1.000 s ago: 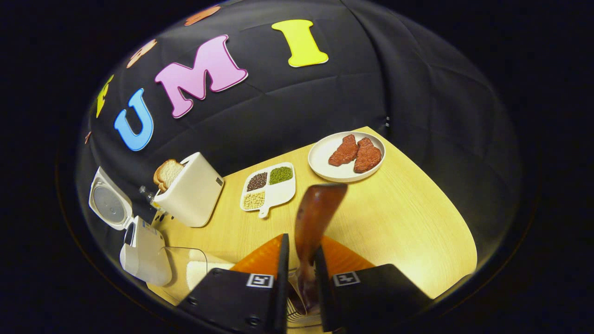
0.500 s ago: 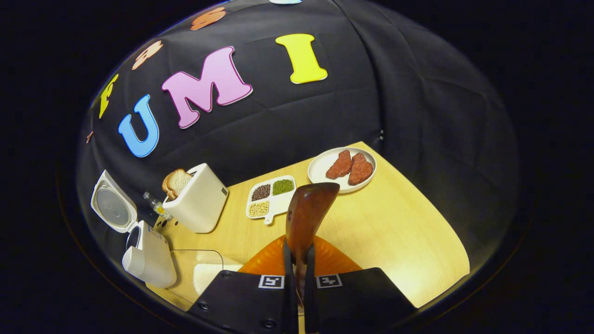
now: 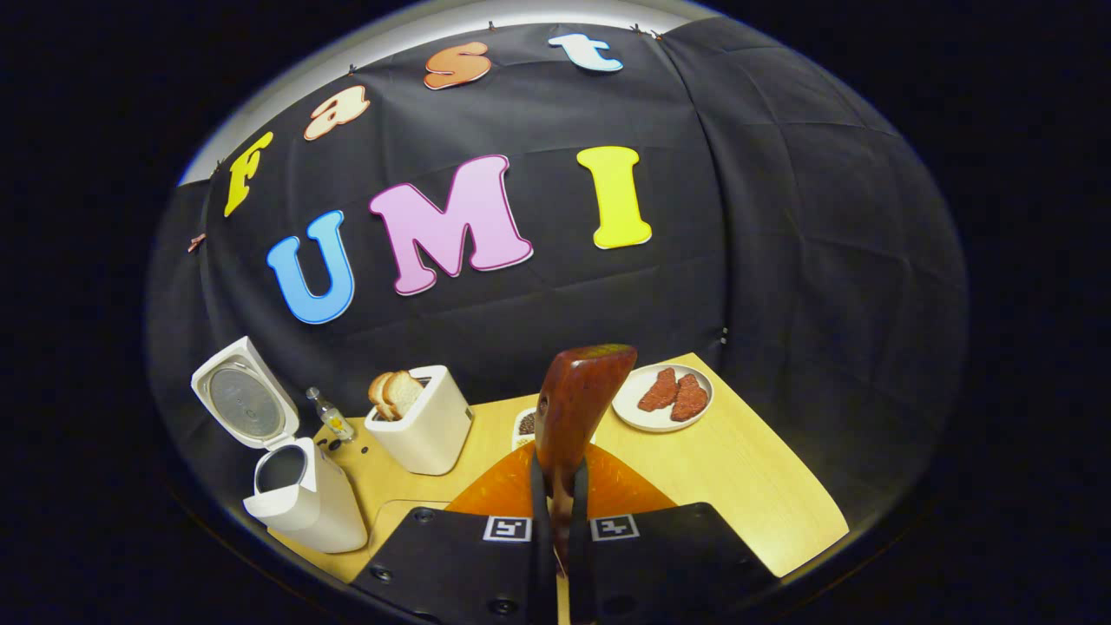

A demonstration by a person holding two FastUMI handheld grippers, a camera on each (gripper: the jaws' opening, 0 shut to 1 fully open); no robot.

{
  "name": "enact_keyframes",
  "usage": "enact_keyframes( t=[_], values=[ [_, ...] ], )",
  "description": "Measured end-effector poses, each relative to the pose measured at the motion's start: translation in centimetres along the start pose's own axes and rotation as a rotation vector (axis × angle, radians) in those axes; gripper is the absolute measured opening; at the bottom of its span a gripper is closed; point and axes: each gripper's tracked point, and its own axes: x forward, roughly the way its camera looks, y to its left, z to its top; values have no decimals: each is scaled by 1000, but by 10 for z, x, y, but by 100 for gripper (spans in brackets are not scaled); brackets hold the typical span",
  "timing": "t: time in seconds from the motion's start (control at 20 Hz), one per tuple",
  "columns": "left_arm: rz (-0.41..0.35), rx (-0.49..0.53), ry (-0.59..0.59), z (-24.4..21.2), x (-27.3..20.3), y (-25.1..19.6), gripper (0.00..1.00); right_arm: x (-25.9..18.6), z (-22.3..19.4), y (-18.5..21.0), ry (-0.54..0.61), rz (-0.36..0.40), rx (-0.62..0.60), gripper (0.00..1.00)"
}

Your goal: Close the left gripper, press the button to open the rice cooker; take a wooden spoon from the chopstick holder with the right hand, scoop a spoonful of rice and pour it into the rice cooker, then put the wooden spoon back into the chopstick holder.

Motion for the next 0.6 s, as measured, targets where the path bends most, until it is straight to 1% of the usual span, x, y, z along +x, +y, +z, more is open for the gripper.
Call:
enact_keyframes(
  t=[0.15, 0.25, 0.4, 0.5, 0.6],
  values=[
    [-39, -34, 15, -9, 0, 12, 96, 4, -8, 34, 0, 26, 9, 10],
    [-49, -41, 24, -12, 1, 23, 96, 10, -23, 52, 14, 28, 4, 10],
    [-29, -13, 40, -20, 8, 53, 96, 21, -51, 80, 37, 47, -24, 10],
    [-37, -13, 59, -27, 14, 68, 96, 31, -71, 91, 43, 51, -62, 10],
    [-43, -7, 86, -37, 22, 82, 96, 44, -94, 93, 61, 28, -89, 10]
  ],
)
